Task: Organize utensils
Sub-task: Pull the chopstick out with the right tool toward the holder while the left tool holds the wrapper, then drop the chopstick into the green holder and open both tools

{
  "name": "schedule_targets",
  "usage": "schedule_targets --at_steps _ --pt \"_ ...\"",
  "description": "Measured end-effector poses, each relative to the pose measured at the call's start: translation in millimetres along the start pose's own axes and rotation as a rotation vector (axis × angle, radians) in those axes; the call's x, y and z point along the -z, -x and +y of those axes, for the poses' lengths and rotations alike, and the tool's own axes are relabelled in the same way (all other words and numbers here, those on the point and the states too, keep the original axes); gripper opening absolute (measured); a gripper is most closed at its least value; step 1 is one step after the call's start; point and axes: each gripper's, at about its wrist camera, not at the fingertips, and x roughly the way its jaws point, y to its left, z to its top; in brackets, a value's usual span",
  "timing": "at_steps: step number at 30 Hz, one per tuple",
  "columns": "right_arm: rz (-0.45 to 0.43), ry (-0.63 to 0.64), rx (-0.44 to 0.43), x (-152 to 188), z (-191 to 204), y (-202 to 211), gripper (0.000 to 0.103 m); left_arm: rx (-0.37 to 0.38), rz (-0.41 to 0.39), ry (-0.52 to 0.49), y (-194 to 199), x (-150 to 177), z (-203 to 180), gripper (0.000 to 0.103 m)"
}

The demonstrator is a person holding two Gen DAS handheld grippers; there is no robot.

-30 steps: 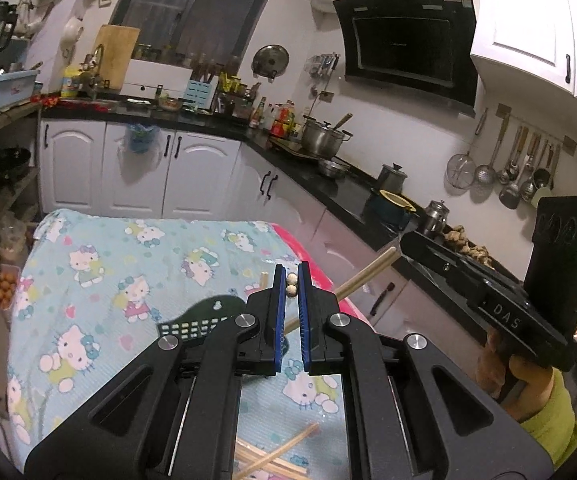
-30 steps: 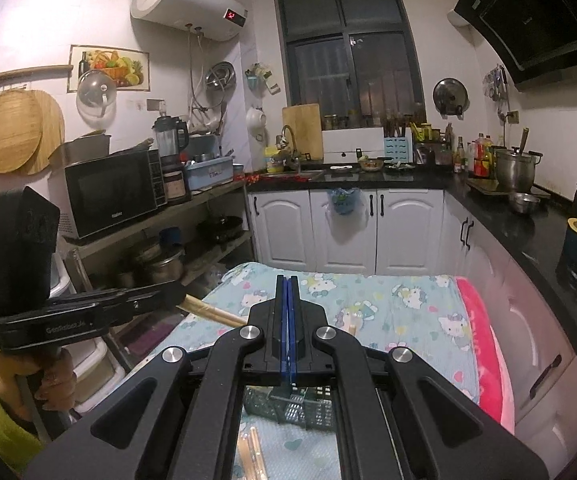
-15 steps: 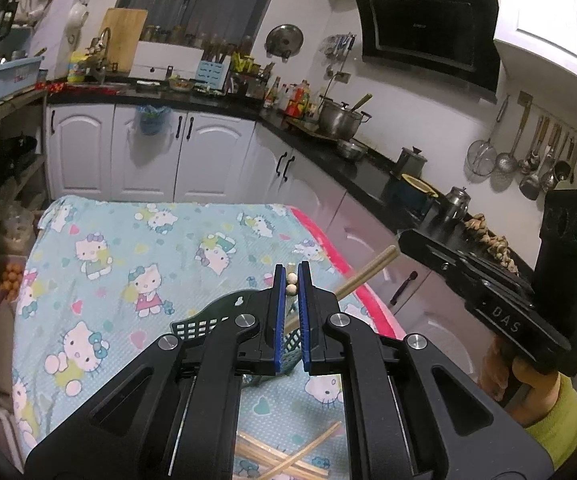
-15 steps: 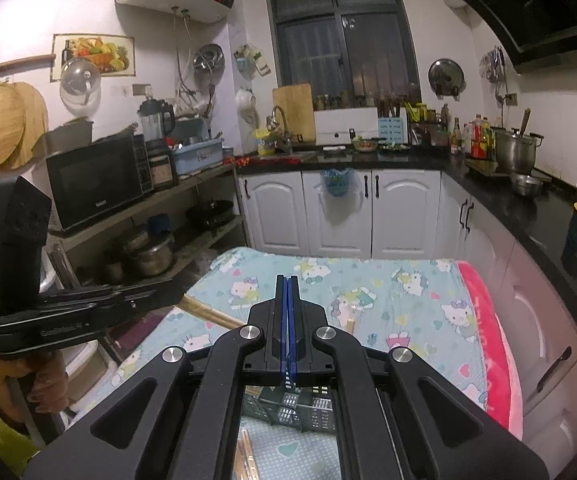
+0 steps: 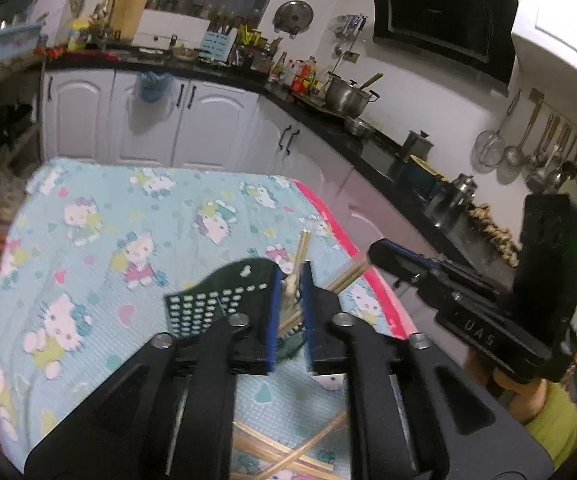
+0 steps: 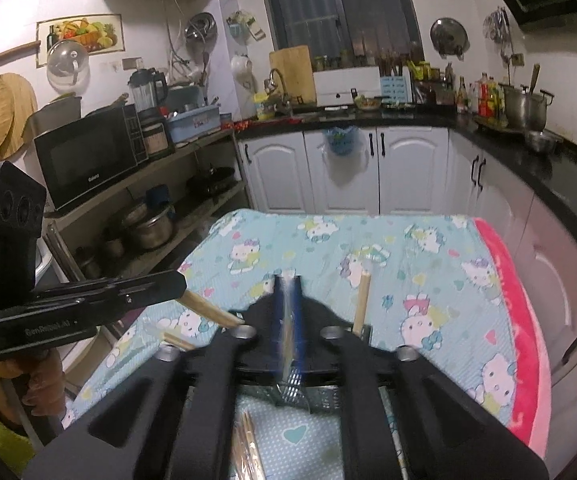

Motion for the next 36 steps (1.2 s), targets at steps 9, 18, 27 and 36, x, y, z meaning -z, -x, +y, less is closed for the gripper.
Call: schedule_targets --at_steps 9,18,27,36 --pt "0.002 -0.046 -0.005 20.7 -16.1 9.6 0.050 -0.016 -0.092 0.021 24.2 17.5 9.4 0.065" --pt "-0.028 -0.037 0.003 32.7 -19.4 35.6 0.061 -0.079 -0.165 -0.001 50.7 30.6 5.7 0.091" --pt "-0.051 -0.049 0.005 47.3 -21.4 63.8 0.066 -0.099 -0.195 0.003 67.2 48.2 0.0 0.092" --pt "-0.057 -0.043 -0.001 66.6 -16.7 82.6 0.071 -0.111 -0.193 0.015 79.1 71.6 -0.1 0.092"
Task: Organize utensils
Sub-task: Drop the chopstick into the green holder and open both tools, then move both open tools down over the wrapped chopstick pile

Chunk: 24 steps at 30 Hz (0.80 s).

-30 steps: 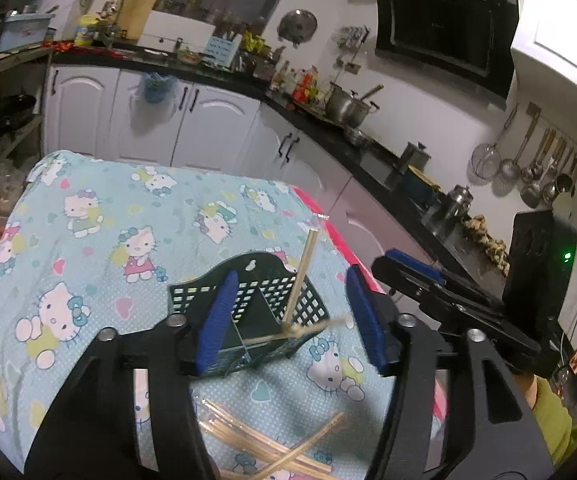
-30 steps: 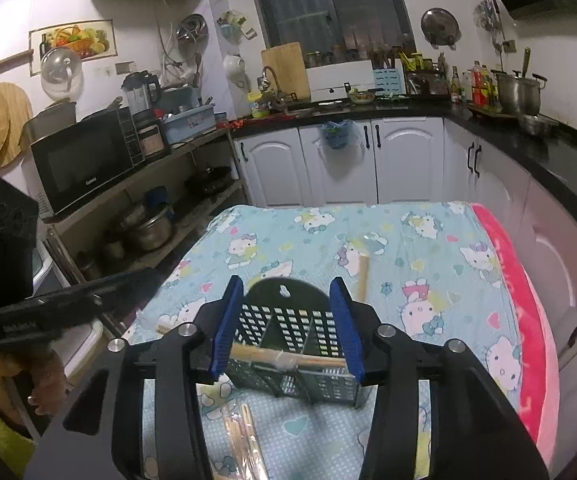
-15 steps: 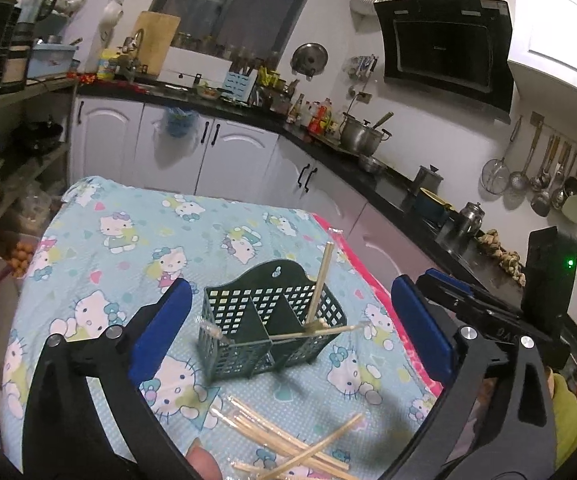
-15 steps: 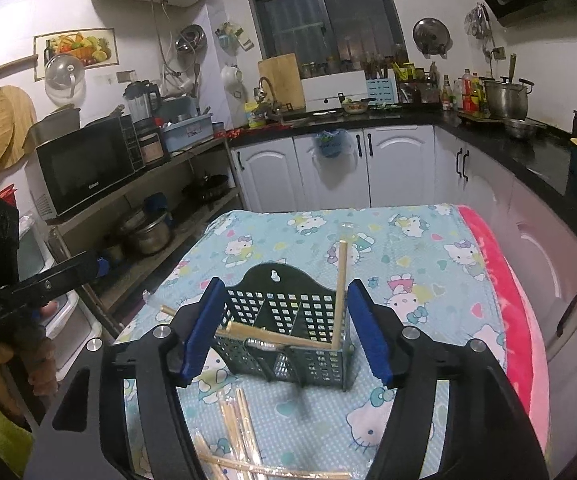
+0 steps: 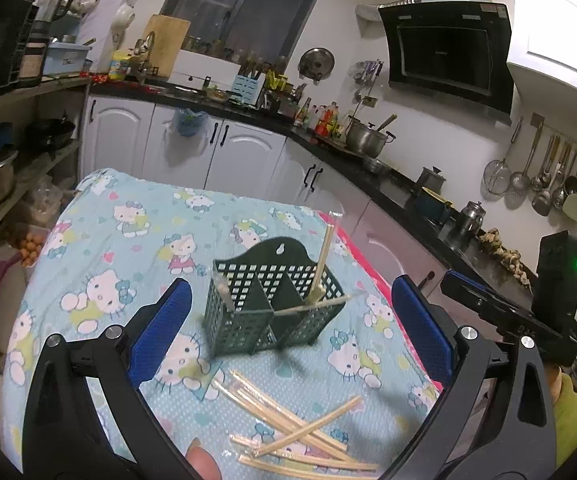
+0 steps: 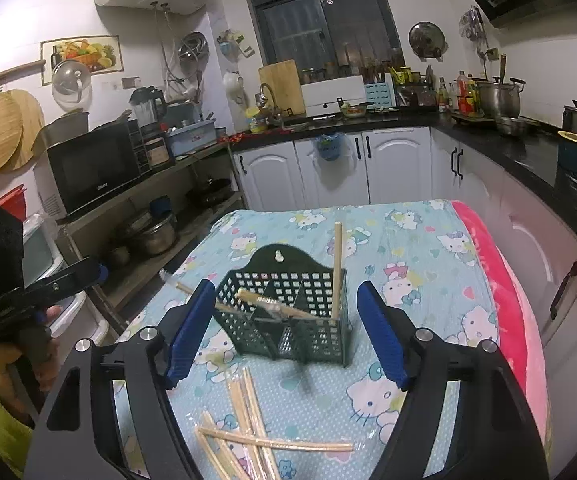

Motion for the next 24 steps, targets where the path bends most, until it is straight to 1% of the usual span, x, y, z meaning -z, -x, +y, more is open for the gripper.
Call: schedule_targets --at_steps 11,24 --pt "0.035 0.001 -0.006 24.0 7.3 4.3 0.073 -0.024 0.026 0.028 9.1 25.2 8.1 0.092" --pt "0.096 0.030 -0.006 50.4 15.0 3.0 0.075 -0.066 0.096 0.059 11.7 57.2 25.0 0.092"
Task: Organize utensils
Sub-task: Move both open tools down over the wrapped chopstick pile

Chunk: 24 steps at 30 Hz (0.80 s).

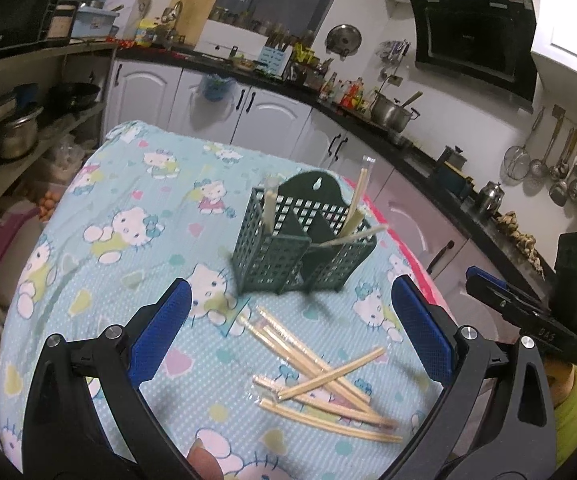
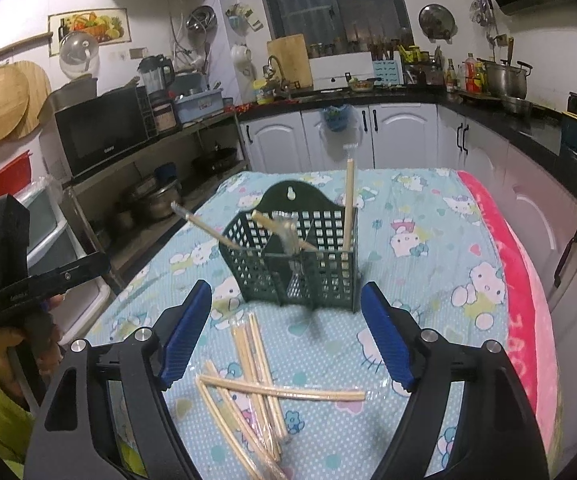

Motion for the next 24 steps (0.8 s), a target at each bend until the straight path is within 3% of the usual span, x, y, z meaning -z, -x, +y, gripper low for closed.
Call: schedule_targets --at_steps 24 --pt "0.079 -0.007 0.095 44.5 -22.1 -3.0 0.075 -0.053 0.135 -0.003 -20.8 49.9 15.2 0.092"
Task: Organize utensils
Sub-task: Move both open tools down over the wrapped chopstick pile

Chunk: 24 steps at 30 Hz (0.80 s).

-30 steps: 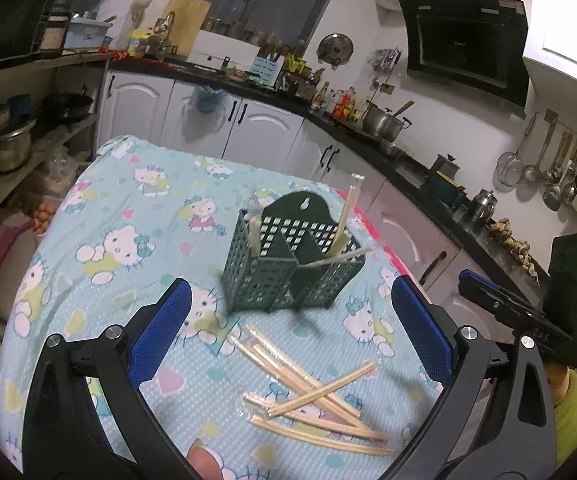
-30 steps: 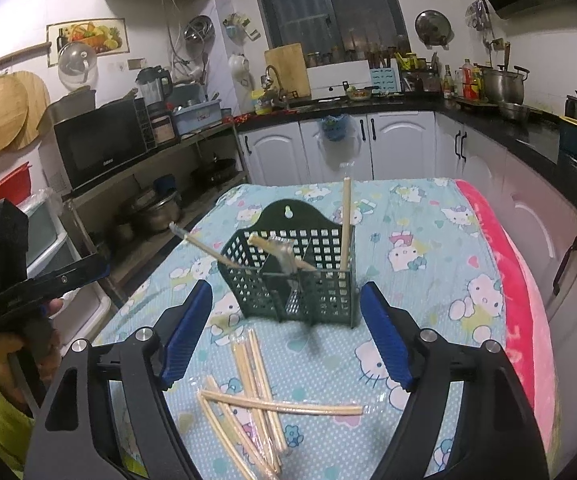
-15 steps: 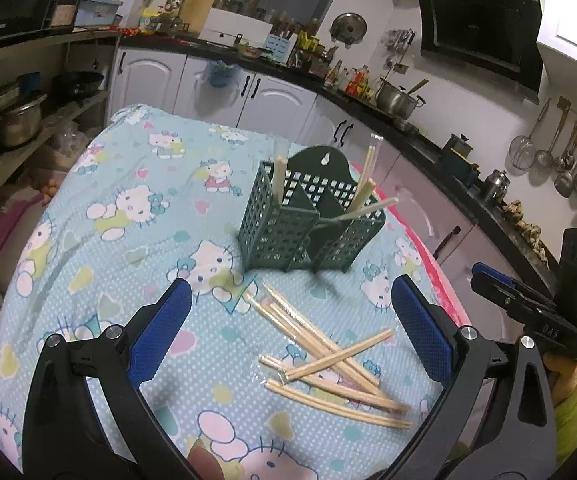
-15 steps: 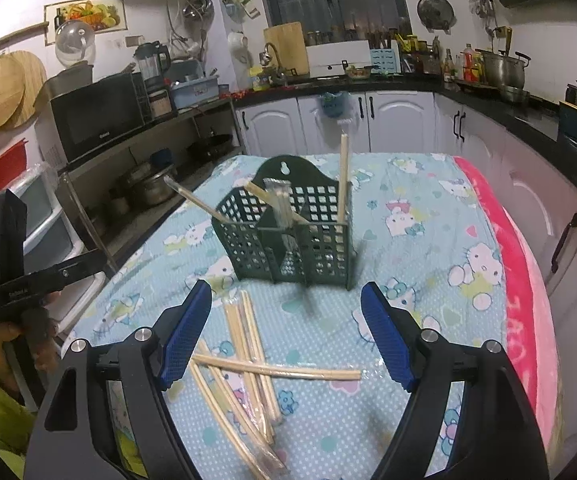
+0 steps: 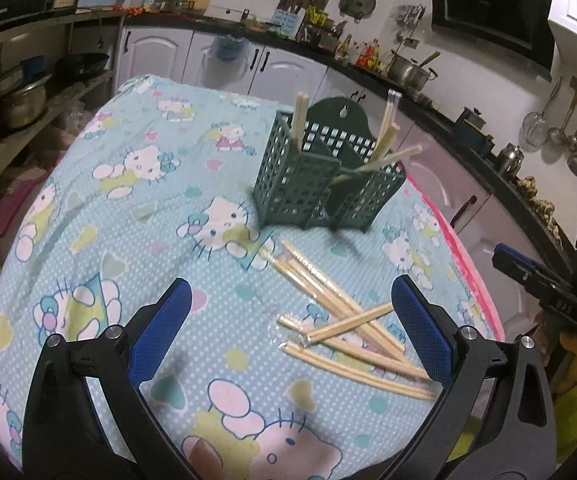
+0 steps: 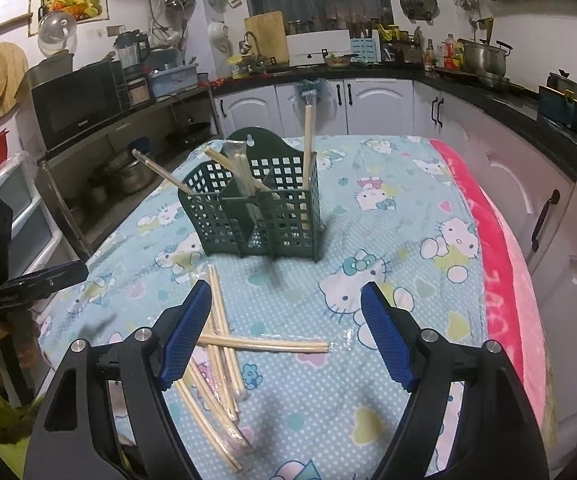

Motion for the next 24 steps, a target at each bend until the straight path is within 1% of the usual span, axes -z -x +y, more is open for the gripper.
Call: schedule_targets --at_steps 7,14,19,21,24 --pt "0.042 0.008 0.013 11.9 -3.0 -9.7 0.075 -0.008 0.052 -0.002 -10.6 11.8 3.7 0.092" --pt "0.078 -0.006 0.030 20.9 -11.2 -21.4 0.075 -0.005 0.107 0.027 -25.4 22.4 12.0 0.091" --pt "0.111 -0.027 0.037 27.9 -20.0 -32.6 0.074 0.006 0.142 0.037 -35.3 29.2 12.7 0.073" --pt "0.117 -0.035 0.040 30.5 -23.8 -35.9 0.074 0.010 0.150 0.033 -38.4 31.3 11.5 0.061" --pt "0.125 -0.041 0.042 31.7 -27.2 -39.3 0.073 0.015 0.161 0.033 -42.5 33.4 11.0 0.059"
